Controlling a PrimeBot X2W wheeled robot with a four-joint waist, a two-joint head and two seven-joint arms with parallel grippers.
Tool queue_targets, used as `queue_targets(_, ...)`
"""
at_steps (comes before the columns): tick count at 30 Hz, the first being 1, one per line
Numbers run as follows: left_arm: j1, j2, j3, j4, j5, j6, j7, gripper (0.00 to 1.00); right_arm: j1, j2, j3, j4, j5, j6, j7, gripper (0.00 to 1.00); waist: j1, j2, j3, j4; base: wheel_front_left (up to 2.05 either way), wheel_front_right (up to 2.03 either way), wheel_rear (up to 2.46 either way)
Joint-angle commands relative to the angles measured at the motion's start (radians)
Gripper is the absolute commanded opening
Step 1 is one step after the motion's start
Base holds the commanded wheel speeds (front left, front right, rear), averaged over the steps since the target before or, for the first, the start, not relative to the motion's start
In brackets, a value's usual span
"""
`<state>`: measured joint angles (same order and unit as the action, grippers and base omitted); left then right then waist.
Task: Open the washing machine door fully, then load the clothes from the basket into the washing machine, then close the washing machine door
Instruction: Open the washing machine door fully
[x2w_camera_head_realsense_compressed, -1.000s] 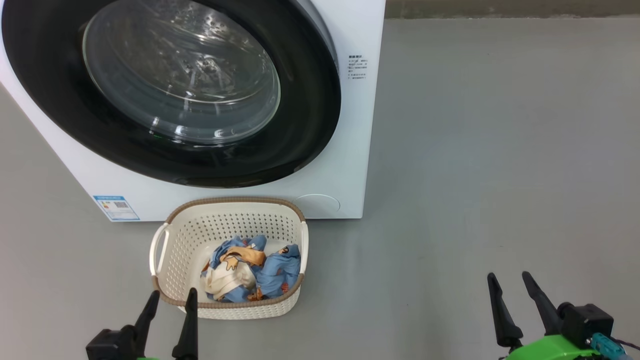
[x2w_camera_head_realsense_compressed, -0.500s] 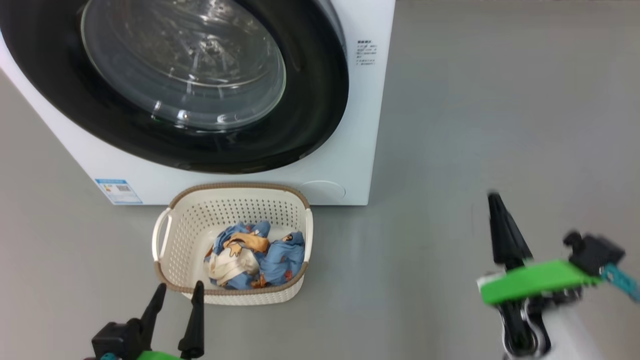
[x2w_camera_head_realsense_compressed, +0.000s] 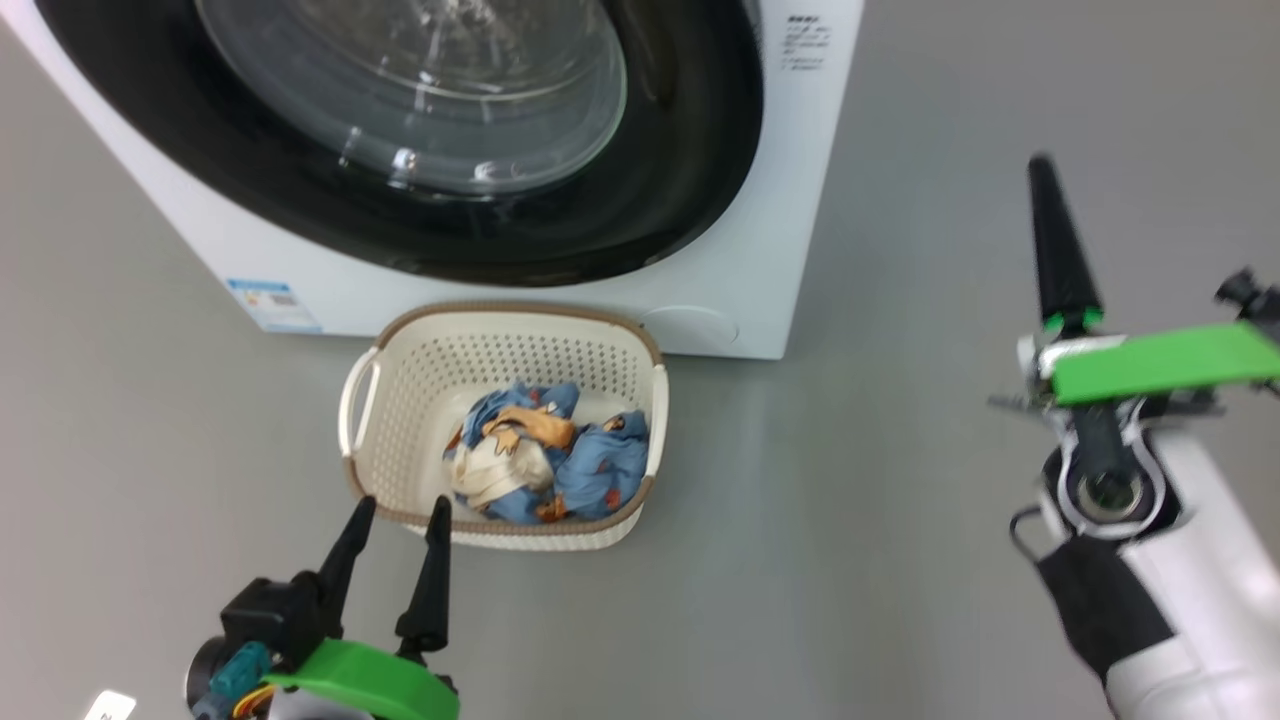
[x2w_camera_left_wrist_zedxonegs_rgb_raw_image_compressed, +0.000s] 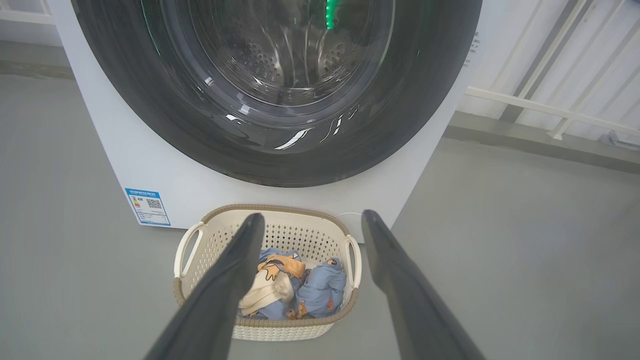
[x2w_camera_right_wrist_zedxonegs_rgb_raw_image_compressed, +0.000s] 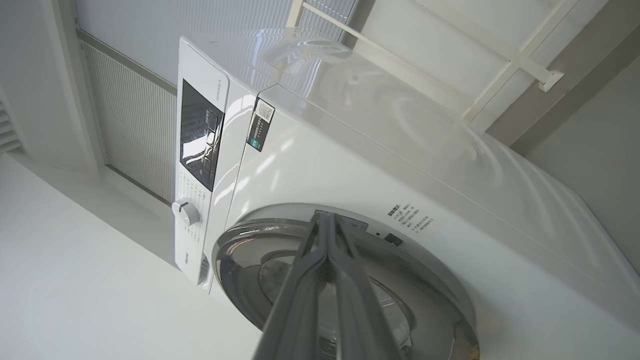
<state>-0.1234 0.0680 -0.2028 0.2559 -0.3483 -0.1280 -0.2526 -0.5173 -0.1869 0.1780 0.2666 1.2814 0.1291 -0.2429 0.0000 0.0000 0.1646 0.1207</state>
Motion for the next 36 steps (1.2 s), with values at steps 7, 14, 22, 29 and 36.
queue_targets(7,-0.083,0.0,-0.007,-0.025,-0.016,-0.003,-0.009,1.0,-0.162,-0.085,0.024,-0.022,0.25,0.002,0.156,0.0,0.0,0.0,0.097,0.078,0.0,0.0,0.0)
queue_targets(14,-0.124,-0.008,-0.035,-0.025,-0.023,-0.003,-0.009,1.0,-0.307,-0.147,0.022,0.115,0.356,0.002,0.375,0.0,0.0,0.0,0.153,0.121,0.0,0.0,0.0)
queue_targets(22,-0.155,-0.015,-0.065,-0.031,-0.03,-0.003,-0.009,1.0,-0.452,-0.173,0.011,0.222,0.407,0.002,0.57,0.0,0.0,0.0,0.207,0.156,0.0,0.0,0.0)
queue_targets(29,-0.178,-0.017,-0.082,-0.037,-0.039,-0.003,-0.009,1.0,-0.554,-0.173,-0.013,0.26,0.404,0.002,0.639,0.0,0.0,0.0,0.253,0.178,0.0,0.0,0.0)
queue_targets(36,-0.189,-0.017,-0.094,-0.047,-0.052,-0.003,-0.009,1.0,-0.62,-0.173,-0.027,0.295,0.375,0.002,0.652,0.0,0.0,0.0,0.28,0.192,0.0,0.0,0.0)
